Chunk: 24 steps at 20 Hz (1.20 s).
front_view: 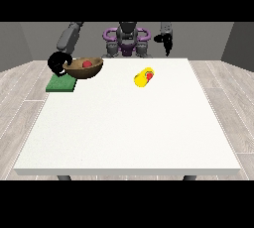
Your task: Pick the cup and pour the ball into the bowl, then pick the bowl and place it on the pad
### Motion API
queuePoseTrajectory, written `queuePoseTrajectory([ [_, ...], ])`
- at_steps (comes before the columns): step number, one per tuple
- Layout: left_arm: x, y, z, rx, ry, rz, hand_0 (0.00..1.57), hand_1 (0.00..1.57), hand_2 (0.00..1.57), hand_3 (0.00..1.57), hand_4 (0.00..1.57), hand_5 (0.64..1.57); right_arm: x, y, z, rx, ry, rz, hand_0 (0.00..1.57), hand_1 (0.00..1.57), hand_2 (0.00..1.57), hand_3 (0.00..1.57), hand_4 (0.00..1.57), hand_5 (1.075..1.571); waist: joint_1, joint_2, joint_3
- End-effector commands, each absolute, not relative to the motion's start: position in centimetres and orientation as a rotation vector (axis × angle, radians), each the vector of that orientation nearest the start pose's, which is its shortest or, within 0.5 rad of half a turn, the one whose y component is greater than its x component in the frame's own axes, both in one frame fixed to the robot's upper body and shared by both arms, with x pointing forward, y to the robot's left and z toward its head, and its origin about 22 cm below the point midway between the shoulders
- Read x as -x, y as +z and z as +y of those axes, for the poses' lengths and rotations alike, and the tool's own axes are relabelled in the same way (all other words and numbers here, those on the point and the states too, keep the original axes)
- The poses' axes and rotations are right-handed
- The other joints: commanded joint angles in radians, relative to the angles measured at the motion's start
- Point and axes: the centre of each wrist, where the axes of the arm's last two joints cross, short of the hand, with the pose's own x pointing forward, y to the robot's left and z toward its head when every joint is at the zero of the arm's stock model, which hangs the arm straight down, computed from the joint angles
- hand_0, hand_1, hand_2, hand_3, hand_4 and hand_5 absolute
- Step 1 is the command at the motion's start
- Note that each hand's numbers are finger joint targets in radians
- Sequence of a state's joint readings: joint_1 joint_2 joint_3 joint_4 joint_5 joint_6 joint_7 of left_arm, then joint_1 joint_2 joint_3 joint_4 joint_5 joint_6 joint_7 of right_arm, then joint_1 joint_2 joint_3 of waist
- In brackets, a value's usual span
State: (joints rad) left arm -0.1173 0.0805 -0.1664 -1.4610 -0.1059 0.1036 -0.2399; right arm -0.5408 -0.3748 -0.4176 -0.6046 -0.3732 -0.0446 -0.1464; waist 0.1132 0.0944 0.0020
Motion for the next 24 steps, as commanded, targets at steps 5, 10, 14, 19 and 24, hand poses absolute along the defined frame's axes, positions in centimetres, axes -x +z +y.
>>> queuePoseTrajectory([
  [5, -27.2, -2.7, 20.9, -0.105, -0.207, -1.783, 0.0, 0.0, 0.0, 0.0, 1.17, 1.345, -34.7, 2.9, -41.4, 0.204, -0.454, -1.36, 1.57, 1.57, 1.57, 1.16, 0.96, 1.494, -0.086, -0.03, -0.0024],
  [10, -25.1, -4.6, 20.0, -0.089, -0.233, -1.748, 0.0, 0.0, 0.0, 0.0, 1.18, 1.344, -31.7, 1.0, -44.0, 0.215, -0.506, -1.323, 1.57, 1.57, 1.57, 1.39, 0.98, 1.494, -0.063, -0.043, -0.0019],
  [14, -27.9, -0.6, 19.0, -0.049, -0.276, -1.859, 0.0, 0.0, 0.0, 0.0, 1.18, 1.345, -31.7, 2.4, -46.3, 0.21, -0.598, -1.417, 1.57, 1.57, 1.57, 0.87, 0.95, 1.502, -0.019, 0.065, -0.0014],
  [19, -26.5, -1.2, 16.9, -0.051, -0.256, -1.962, 0.0, 0.0, 0.0, 0.0, 1.17, 1.356, -30.0, 2.1, -48.8, 0.227, -0.617, -1.493, 1.55, 1.55, 1.57, 0.71, 0.87, 1.51, 0.004, 0.158, -0.001],
  [24, -27.1, -0.5, 18.0, -0.059, -0.256, -1.964, 0.0, 0.0, 0.0, 0.0, 1.17, 1.36, -28.0, 1.9, -50.5, 0.447, -0.563, -1.456, 1.54, 1.54, 1.57, 0.63, 0.44, 1.561, -0.004, 0.174, -0.0011],
])
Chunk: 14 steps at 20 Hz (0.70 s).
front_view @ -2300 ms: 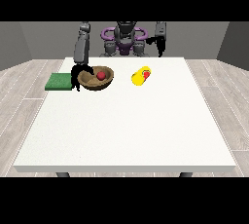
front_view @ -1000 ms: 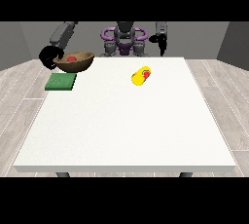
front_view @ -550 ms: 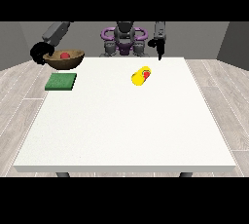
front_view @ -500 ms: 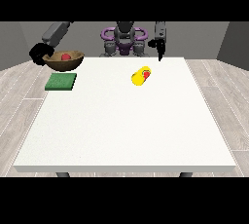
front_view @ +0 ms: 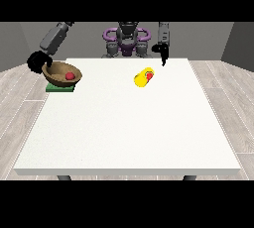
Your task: Pick the cup and pour the ball into the bowl, then pick the bowl and place it on the pad
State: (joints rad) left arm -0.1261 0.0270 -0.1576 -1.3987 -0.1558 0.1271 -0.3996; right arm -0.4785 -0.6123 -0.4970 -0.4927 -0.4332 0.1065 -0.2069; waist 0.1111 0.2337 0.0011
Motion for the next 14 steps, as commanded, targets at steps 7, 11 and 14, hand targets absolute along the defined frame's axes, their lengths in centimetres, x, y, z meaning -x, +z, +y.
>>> queuePoseTrajectory([
  [7, -25.2, -4.6, 16.5, -0.069, -0.276, -1.905, 0.0, 0.0, 0.0, 0.0, 1.17, 1.374, -30.5, 4.9, -49.7, 0.54, -0.467, -1.48, 1.21, 1.21, 1.23, 1.3, 0.0, 1.568, -0.011, -0.028, -0.0014],
  [11, -23.0, -6.6, 13.2, -0.045, -0.268, -1.835, 0.0, 0.0, 0.0, 0.0, 1.21, 1.348, -33.3, 5.5, -46.9, 0.413, -0.432, -1.509, 0.97, 0.97, 0.86, 0.79, 0.56, 1.544, -0.041, -0.049, -0.0018],
  [14, -21.9, -7.7, 12.3, -0.071, -0.266, -1.836, 0.0, 0.0, 0.0, 0.0, 1.22, 1.34, -33.2, 6.6, -47.5, 0.355, -0.35, -1.485, 0.36, 0.36, 0.53, 0.66, 0.75, 1.289, -0.07, -0.076, -0.0017],
])
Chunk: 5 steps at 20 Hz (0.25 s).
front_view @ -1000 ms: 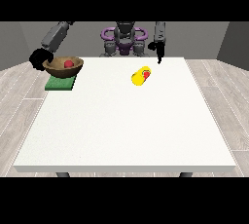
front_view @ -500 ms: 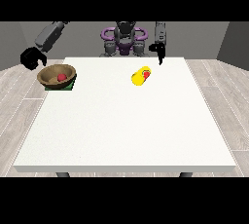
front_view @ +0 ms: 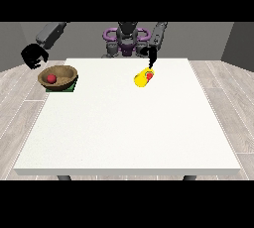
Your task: Pick the cup and pour the ball into the bowl, then pick the bowl and place it on the pad
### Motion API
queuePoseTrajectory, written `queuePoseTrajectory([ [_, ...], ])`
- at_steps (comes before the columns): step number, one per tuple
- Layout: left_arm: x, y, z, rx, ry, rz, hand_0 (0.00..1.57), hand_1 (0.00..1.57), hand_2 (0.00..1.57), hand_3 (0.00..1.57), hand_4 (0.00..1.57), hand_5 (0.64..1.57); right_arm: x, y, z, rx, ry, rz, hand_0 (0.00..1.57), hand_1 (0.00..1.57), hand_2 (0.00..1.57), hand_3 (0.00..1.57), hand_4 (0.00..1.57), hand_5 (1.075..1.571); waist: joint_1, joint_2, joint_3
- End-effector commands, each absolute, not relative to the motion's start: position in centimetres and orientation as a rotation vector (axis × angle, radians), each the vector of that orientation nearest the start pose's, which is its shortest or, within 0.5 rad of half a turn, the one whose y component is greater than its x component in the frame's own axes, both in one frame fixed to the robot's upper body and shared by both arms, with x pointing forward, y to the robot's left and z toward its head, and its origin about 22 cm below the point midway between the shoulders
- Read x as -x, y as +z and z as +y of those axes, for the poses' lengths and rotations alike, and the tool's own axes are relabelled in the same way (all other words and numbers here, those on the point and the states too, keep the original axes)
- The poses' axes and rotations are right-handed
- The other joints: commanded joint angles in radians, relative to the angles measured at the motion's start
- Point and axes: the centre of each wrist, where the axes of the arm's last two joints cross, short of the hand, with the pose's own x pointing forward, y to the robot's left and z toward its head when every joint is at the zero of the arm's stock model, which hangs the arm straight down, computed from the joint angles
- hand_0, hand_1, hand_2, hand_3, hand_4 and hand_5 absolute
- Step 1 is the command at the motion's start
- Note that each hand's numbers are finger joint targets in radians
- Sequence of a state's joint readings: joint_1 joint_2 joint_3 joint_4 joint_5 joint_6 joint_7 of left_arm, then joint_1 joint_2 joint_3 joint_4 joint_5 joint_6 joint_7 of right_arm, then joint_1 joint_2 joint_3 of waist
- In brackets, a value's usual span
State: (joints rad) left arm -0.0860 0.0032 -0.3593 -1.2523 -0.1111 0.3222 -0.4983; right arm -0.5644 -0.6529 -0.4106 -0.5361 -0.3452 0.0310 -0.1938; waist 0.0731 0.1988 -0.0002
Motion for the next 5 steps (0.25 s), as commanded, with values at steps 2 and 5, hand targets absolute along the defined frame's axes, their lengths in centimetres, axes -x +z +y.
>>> queuePoseTrajectory([
  [2, -23.0, -6.6, 12.2, -0.051, -0.247, -1.853, 0.0, 0.0, 0.0, 0.0, 1.22, 1.34, -32.0, 7.3, -49.6, 0.326, -0.388, -1.518, 0.0, 0.0, 0.54, 0.72, 0.69, 1.111, -0.036, -0.026, 0.0004],
  [5, -20.8, -8.6, 11.6, -0.084, -0.241, -1.803, 0.0, 0.0, 0.0, 0.0, 1.22, 1.34, -31.5, 6.9, -49.6, 0.328, -0.342, -1.464, 0.0, 0.0, 0.58, 0.75, 0.71, 1.075, -0.049, -0.08, 0.0],
])
